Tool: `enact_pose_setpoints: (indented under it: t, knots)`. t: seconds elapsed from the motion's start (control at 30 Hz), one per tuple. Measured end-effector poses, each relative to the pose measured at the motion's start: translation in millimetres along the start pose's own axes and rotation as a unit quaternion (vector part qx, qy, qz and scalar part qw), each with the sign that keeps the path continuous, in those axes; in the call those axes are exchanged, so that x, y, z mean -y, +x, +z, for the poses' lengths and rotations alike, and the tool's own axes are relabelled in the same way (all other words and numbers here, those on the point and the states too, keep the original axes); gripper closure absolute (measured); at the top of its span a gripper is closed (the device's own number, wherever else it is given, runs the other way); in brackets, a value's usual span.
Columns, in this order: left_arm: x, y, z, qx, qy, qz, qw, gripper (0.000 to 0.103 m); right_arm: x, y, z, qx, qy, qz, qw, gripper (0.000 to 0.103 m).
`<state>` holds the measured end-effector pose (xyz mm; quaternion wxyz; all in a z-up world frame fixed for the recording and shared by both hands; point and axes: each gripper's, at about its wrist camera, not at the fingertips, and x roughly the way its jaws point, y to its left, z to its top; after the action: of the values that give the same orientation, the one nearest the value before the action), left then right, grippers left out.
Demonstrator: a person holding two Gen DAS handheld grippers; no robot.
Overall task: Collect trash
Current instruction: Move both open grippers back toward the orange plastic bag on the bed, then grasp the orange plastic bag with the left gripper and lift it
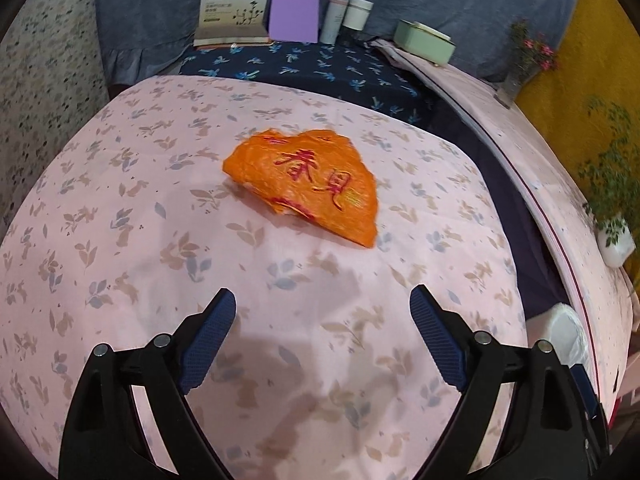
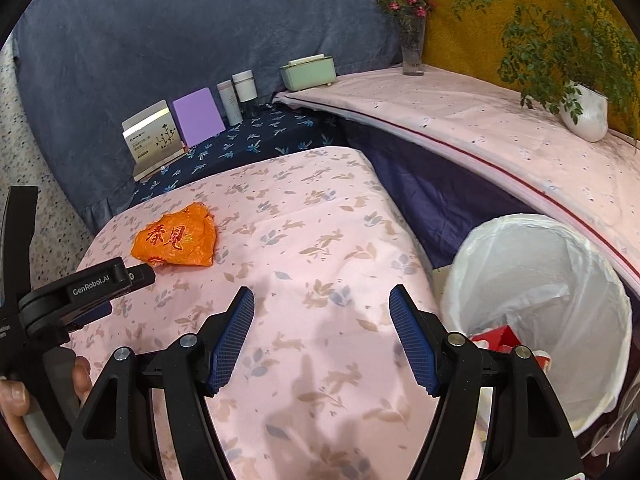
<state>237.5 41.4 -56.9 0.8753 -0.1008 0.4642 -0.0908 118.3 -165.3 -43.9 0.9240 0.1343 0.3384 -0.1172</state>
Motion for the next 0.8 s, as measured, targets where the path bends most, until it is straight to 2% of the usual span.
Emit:
enact_pose_setpoints:
  t: [0.27, 0.37, 0.43, 0.53, 0.63, 0.67, 0.7, 0.8]
  knots:
    - [-18.9, 43.3, 29.0, -0.022, -0.035, -0.012, 0.9991, 0.019, -23.3, 44.9, 14.0, -0.014, -0.003, 0.015, 1.0, 0.035]
    - [-17.5, 59.8, 37.4, -0.028, -0.043, -0.015, 0.9986, 0.021, -29.7, 61.3, 19.2, -0.019, -0.005, 0.019, 1.0, 0.035]
    - [-16.3, 70.9, 42.3, -0.032, -0.046, -0.016, 0.9983, 0.026, -33.6, 70.6, 22.4, -0.021, -0.005, 0.021, 1.0, 0.035]
    - [-14.0, 86.9, 46.5, -0.044, -0.047, -0.019, 0.9978, 0.04, -36.5, 83.3, 26.0, -0.026, -0.004, 0.023, 0.999, 0.035]
    - [-12.2, 89.8, 47.5, -0.039, -0.041, -0.022, 0.9982, 0.058, -39.6, 93.0, 27.7, -0.03, -0.006, 0.024, 0.999, 0.035]
    - [-11.7, 90.0, 47.4, -0.041, -0.037, -0.029, 0.998, 0.075, -40.7, 95.4, 28.2, -0.032, -0.007, 0.024, 0.999, 0.035]
    - [-11.5, 90.2, 47.2, -0.045, -0.035, -0.035, 0.9978, 0.081, -41.6, 97.6, 28.1, -0.033, -0.008, 0.024, 0.999, 0.035]
    - [-12.4, 82.9, 44.9, -0.033, -0.029, -0.035, 0.9984, 0.091, -44.0, 100.4, 27.1, -0.035, -0.008, 0.027, 0.999, 0.035]
